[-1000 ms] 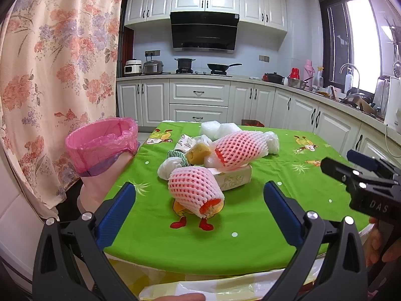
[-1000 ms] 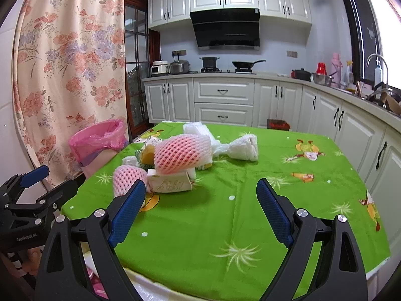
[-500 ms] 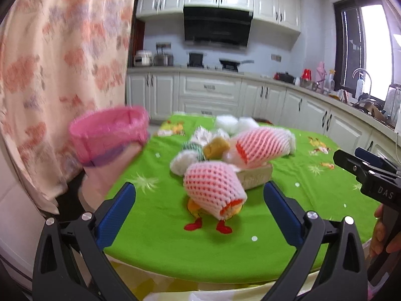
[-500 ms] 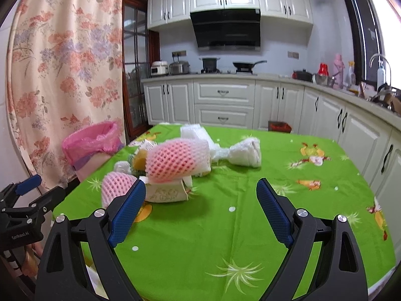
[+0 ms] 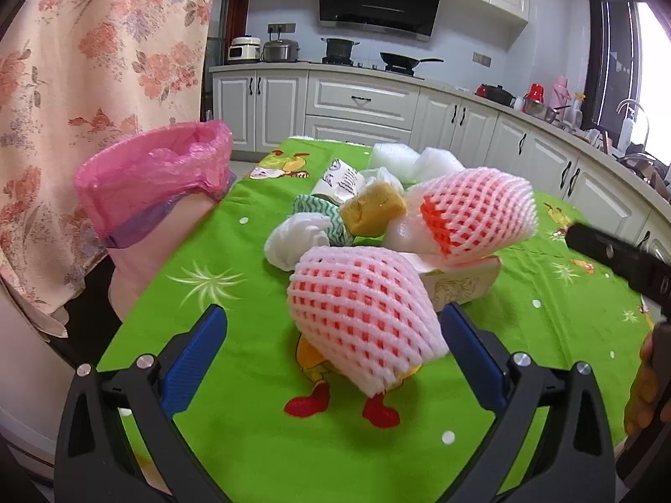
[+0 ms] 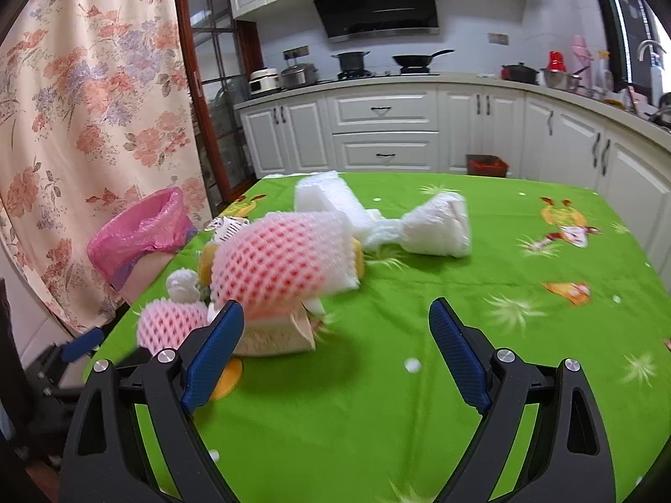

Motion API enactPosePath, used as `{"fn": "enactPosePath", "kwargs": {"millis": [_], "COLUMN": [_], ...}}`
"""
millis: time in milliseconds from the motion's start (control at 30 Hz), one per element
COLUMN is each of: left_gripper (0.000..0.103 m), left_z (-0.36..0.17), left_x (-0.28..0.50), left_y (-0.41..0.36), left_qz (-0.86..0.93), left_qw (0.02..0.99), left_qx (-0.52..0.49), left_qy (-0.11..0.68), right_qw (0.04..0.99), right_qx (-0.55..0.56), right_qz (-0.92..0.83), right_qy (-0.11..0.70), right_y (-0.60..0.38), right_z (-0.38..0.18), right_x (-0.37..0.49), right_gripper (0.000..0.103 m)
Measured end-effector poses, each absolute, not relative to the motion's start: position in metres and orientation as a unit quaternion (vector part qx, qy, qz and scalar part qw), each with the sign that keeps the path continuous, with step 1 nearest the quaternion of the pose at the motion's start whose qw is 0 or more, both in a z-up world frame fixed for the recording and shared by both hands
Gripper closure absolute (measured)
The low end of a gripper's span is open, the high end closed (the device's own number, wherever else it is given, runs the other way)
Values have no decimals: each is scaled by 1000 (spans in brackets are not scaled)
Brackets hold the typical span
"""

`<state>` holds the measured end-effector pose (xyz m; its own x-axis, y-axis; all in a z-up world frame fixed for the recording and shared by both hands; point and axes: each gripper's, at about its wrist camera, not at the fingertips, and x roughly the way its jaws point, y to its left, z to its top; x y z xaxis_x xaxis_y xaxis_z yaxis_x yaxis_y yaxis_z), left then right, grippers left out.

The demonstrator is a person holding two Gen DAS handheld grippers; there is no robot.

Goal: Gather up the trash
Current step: 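Grasp a pink foam fruit net with the left tool while the right tool grasps another net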

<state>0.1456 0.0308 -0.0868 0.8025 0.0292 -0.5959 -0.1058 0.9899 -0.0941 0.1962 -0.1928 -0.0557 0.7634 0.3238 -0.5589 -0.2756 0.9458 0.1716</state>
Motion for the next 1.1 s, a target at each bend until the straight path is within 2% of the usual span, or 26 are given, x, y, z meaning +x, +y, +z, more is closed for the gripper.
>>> {"fn": "enactPosePath", "kwargs": {"millis": [267, 333, 500, 533, 633, 700, 733, 800, 900, 1100], "left_gripper": [5, 10, 36, 39, 56, 65, 67, 78, 82, 84], "left_z": [-102, -103, -108, -109, -112, -113, -114, -114, -112, -97], "left_x": [178, 181, 186, 186, 186, 185, 184, 182, 182, 166], "left_y": [25, 26, 29, 28, 28, 27, 26, 25, 24, 23], "left_qz": [31, 26, 4, 0, -15, -20, -22, -26, -29, -28], "left_qw": [943, 943, 940, 940, 939, 939, 940, 942, 944, 955], "left_qx": [-43, -40, -37, -36, -32, -30, -27, -22, -19, -13], "left_qy": [330, 330, 340, 339, 341, 341, 338, 334, 328, 294], "right_qw": [924, 921, 914, 913, 907, 904, 903, 904, 910, 917], "right_qx": [47, 43, 44, 46, 60, 74, 75, 73, 49, 50], "right_qz": [189, 194, 197, 196, 199, 205, 207, 214, 217, 213], "right_qy": [330, 334, 352, 356, 366, 368, 368, 363, 350, 333], "right_y": [-168, -161, -149, -148, -150, -152, -153, -152, -146, -151], "right_z": [-62, -64, -75, -77, -85, -88, -88, -87, -84, -79], "right_x": [236, 241, 255, 257, 260, 260, 260, 257, 251, 241], "right_gripper": [19, 19, 19, 19, 20, 32, 35, 56, 72, 76]}}
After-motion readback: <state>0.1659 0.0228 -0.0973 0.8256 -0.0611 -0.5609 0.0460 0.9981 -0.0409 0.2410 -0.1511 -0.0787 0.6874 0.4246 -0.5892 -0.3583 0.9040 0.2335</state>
